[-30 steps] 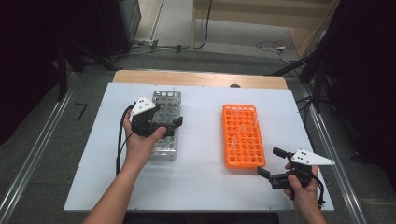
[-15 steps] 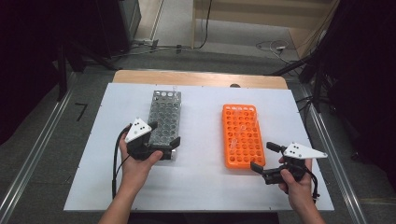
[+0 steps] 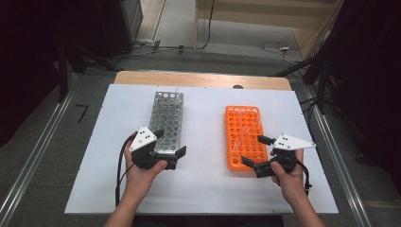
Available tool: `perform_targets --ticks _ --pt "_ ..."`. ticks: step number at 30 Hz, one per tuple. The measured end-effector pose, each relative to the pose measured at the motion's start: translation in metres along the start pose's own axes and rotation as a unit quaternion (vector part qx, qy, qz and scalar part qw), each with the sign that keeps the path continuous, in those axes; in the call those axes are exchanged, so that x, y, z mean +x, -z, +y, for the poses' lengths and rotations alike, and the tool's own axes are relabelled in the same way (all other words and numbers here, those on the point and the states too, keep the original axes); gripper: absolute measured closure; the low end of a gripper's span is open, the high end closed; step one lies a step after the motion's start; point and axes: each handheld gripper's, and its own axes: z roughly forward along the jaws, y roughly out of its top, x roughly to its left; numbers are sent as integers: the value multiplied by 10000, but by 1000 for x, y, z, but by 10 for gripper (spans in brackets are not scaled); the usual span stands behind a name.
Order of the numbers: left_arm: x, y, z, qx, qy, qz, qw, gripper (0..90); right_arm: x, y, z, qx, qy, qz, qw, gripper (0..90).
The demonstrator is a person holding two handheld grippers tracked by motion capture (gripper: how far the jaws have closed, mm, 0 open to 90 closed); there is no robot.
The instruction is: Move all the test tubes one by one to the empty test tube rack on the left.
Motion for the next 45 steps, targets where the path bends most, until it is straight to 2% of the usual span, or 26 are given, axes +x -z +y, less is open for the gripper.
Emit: perform_targets --ticks 8,12,14,16,18,20,23,27,30,32,37,39,41,45 --pt "0 0 0 -13 26 -40 10000 0 -2 -28 11 134 32 403 9991 80" --pt "1 0 -1 -11 55 -63 10000 0 -7 -36 7 253 -77 545 9982 200" --pt "1 0 0 -8 73 -77 9999 0 -9 -41 4 396 -157 637 9971 246" --pt "0 -1 -1 0 64 -65 10000 0 -8 -46 0 653 -93 560 9962 275" --pt "-1 -3 -1 30 32 -69 10000 0 -8 -49 -4 791 -57 495 9956 320" --pt "-2 -3 -2 42 15 -92 9999 0 -10 -50 -9 873 -145 405 9953 388" --pt "-3 -4 -2 73 17 -94 9999 0 -11 -50 -13 866 -130 210 9959 484" --pt "-3 -5 -3 89 34 -107 9999 0 -7 -51 -14 877 73 138 9960 544" --pt "-3 -5 -3 92 24 -113 9999 0 -4 -55 -15 889 121 124 9959 619" --pt "-3 -5 -3 81 27 -108 9999 0 -1 -56 -16 883 177 2 9959 649" --pt "-4 -5 -3 109 -1 -120 9999 0 2 -56 -19 760 249 -95 9968 658" --pt "-4 -5 -3 107 -7 -129 9999 0 3 -56 -19 727 251 -107 9970 704" --pt "-4 -5 -3 112 -7 -134 9998 0 3 -55 -18 692 208 -179 9972 733" --pt "-5 -5 -3 114 -20 -153 9998 0 1 -54 -18 717 106 -117 9973 735"
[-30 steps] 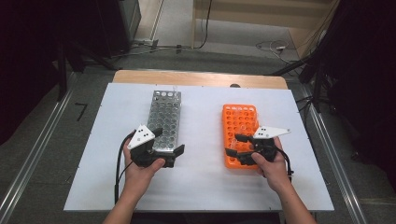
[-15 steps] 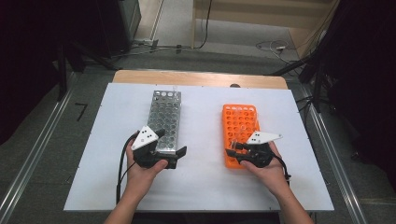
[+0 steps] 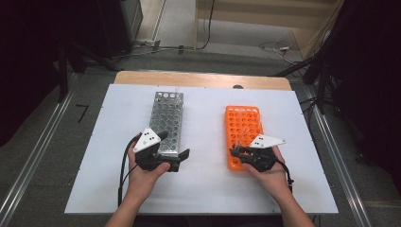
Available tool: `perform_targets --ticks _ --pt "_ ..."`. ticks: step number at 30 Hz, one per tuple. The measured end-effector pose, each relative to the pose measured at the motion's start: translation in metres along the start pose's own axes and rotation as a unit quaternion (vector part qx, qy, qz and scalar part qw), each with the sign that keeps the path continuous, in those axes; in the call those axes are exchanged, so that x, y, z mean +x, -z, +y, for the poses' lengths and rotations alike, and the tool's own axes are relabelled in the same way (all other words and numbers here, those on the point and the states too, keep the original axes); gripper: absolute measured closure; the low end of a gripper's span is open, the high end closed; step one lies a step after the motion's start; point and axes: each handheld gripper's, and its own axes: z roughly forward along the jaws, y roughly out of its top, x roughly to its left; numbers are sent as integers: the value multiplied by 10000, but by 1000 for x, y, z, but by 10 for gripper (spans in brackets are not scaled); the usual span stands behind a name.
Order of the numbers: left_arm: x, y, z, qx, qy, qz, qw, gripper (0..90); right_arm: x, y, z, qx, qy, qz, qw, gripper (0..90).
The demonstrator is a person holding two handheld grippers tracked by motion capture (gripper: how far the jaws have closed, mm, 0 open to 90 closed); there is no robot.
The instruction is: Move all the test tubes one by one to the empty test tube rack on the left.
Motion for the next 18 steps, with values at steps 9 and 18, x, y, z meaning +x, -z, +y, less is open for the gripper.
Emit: perform_targets --ticks 9,18 --pt "-4 0 1 -18 -28 -35 10000 0 -1 11 8 -257 -152 9 9996 737" --pt "-11 2 7 -76 -95 -203 9997 19 5 28 21 -492 -132 -3 9987 737"
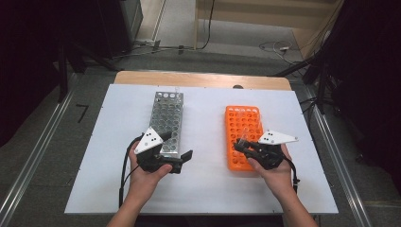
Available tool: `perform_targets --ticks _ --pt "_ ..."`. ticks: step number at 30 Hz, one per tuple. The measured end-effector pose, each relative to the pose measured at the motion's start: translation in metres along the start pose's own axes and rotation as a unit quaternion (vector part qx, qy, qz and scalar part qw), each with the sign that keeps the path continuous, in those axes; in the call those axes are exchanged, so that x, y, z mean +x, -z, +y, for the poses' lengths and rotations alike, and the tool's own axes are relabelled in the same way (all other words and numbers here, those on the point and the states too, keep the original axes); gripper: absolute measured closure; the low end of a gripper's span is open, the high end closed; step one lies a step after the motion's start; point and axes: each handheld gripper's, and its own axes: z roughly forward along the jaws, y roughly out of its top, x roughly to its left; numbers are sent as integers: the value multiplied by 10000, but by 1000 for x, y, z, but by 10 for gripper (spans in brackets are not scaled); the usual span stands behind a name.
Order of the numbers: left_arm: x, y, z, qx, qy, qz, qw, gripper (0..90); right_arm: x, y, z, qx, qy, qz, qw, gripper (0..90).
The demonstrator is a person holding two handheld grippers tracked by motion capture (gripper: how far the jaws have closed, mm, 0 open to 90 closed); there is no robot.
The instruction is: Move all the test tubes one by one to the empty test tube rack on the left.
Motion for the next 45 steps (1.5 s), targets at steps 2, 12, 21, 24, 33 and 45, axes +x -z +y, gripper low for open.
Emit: perform_targets --ticks 2,12,21,24,33,45 --pt "-2 0 2 1 -21 -46 10000 19 4 0 2 14 19 46 10000 737" --pt "-17 0 7 -75 -72 -339 9994 36 30 -9 9 66 223 381 9990 737" --pt "-32 -6 10 -5 -139 -471 9988 128 51 -21 9 222 416 627 9969 737" --pt "-38 -9 10 54 -173 -473 9987 200 57 -24 9 256 455 689 9963 737" --pt "-50 -17 7 166 -278 -735 9968 432 72 -29 10 323 597 849 9941 737" --pt "-58 -22 4 261 -375 -849 9953 615 88 -35 11 401 722 1037 9912 737"
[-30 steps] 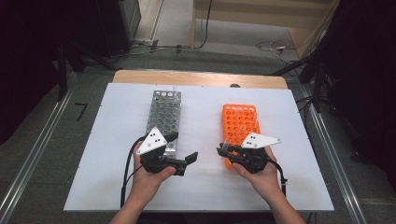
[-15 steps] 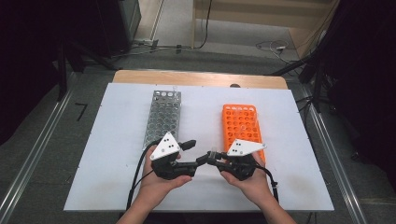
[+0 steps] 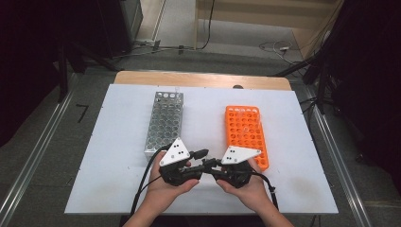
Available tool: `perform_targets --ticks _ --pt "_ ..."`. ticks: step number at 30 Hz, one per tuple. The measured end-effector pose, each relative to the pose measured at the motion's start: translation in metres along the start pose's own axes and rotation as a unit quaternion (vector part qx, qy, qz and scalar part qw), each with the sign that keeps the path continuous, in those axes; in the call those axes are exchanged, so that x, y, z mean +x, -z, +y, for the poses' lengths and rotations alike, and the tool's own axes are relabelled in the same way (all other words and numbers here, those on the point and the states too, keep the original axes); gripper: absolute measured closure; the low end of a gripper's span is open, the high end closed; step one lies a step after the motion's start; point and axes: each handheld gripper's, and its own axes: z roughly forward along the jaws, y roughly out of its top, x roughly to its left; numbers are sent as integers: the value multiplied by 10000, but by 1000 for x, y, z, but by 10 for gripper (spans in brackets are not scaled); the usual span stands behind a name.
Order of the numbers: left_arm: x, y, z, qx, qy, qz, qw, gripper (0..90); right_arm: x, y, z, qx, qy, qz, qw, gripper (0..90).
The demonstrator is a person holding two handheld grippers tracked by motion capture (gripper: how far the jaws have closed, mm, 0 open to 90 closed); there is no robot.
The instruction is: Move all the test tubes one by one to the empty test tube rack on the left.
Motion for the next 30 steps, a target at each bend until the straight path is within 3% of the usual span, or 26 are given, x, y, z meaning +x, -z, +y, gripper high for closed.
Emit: perform_targets --ticks 14,26,30 --pt "-2 -1 -1 -3 -100 28 9999 743 1 -1 0 4 -28 35 10000 737" --pt "-1 0 0 -27 -100 62 9999 758 -1 0 0 -50 -91 73 9999 734" --pt "2 1 0 -52 -67 93 9999 759 -4 2 -1 -156 -197 238 9994 606"
